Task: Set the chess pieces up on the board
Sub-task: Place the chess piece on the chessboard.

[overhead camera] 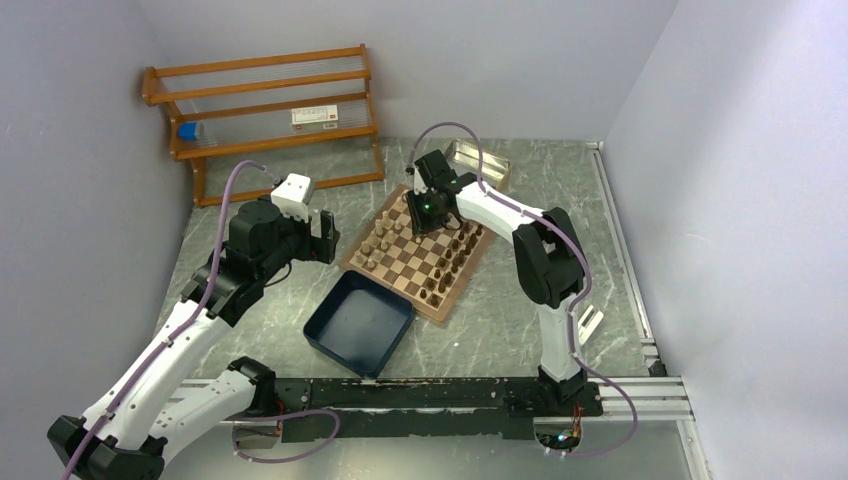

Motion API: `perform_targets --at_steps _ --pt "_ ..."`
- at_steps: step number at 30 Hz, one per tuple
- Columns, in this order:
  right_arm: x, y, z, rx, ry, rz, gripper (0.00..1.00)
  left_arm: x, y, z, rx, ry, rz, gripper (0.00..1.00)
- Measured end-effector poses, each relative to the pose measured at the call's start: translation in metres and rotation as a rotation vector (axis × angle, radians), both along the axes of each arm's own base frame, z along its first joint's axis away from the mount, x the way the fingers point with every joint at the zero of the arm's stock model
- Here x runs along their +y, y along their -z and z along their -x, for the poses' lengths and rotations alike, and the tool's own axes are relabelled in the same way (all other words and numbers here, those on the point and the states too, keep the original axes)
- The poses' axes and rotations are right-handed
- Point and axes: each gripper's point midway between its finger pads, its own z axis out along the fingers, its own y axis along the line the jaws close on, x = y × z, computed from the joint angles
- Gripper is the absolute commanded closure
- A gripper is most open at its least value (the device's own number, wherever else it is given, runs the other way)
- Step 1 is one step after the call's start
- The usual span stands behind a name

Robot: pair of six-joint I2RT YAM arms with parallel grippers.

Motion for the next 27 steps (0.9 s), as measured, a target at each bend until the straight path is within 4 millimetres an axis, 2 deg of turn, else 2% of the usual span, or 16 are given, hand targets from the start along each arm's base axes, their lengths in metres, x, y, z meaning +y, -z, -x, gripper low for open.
perform_targets --at_steps 17,23,27 --pt "-0.002 0.004 -0.008 -0.039 0.069 0.022 0.69 0.000 0.000 0.000 0.000 0.000 0.000 0.07" --pt "-0.003 0.004 -0.009 -0.043 0.076 0.025 0.61 0.000 0.001 0.000 0.002 0.000 -0.001 0.08" --pt "-0.003 0.000 -0.013 -0.062 0.022 0.017 0.60 0.000 0.001 0.000 0.002 0.000 -0.001 0.08"
